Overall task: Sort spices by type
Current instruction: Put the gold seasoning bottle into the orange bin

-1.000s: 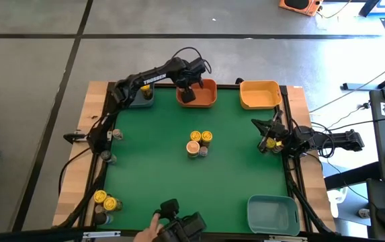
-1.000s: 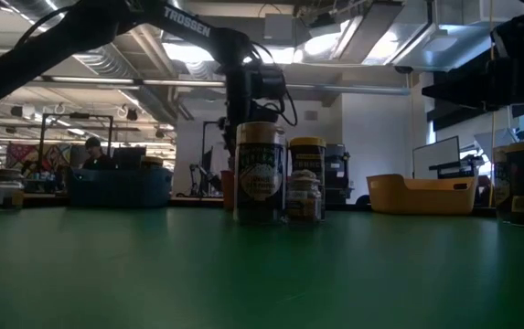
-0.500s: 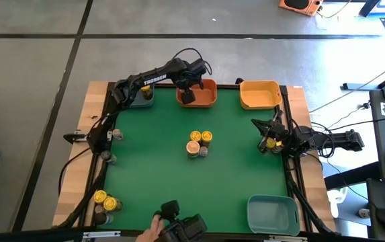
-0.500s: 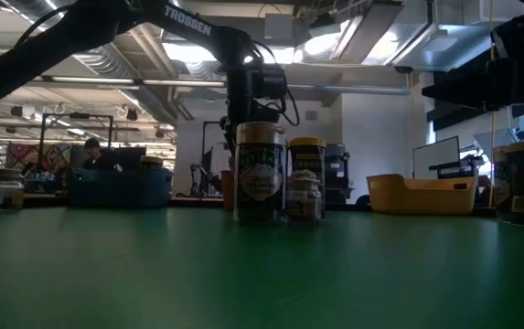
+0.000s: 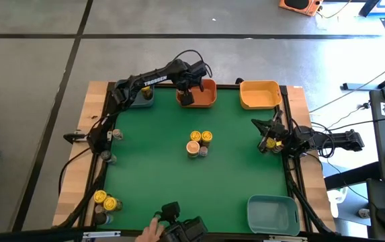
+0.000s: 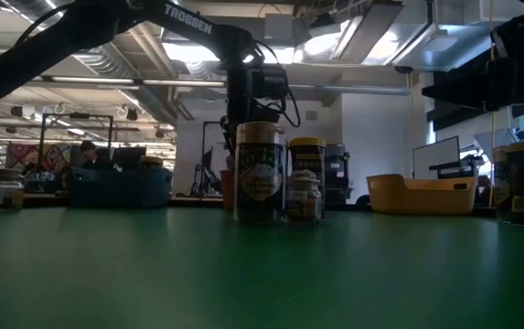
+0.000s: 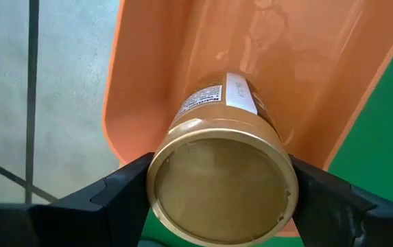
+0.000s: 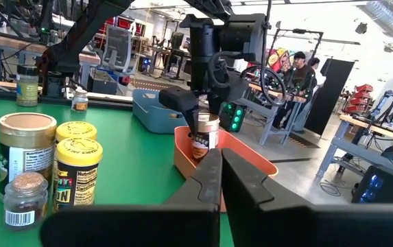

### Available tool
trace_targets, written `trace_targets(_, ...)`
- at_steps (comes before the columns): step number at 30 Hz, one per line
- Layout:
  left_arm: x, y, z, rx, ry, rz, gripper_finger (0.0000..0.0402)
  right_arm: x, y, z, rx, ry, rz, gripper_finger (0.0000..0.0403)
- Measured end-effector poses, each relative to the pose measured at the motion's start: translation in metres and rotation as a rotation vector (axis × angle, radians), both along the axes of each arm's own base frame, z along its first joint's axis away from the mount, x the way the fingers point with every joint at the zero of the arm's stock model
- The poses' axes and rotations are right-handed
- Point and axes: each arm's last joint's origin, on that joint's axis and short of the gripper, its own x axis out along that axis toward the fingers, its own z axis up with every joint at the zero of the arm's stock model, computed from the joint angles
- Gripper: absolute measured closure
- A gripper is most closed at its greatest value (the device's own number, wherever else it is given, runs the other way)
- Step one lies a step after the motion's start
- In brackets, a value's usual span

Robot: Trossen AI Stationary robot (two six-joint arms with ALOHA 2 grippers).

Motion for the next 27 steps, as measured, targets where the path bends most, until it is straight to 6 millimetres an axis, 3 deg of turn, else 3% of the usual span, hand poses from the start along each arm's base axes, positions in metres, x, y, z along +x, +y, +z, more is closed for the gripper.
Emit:
trace_targets(16, -0.0008, 0.0010, 0.0000, 0.004, -0.032, 0.102, 0.0109, 0.0000, 0.0000, -0.0001, 0.003, -0.001, 0.001, 0.0391)
trace_targets(25, -0.0010, 0.0008, 0.0009, 0.009, -0.027, 0.094, 0.0013, 0.0000, 0.0000, -0.0001, 0.003, -0.001, 0.001, 0.0391)
trace_targets(27, -0.0008, 0.0001, 0.0009, 0.008, -0.019, 0.076, 0.0006, 0.0000, 0.0000, -0.0001, 0.003, -0.001, 0.001, 0.0391)
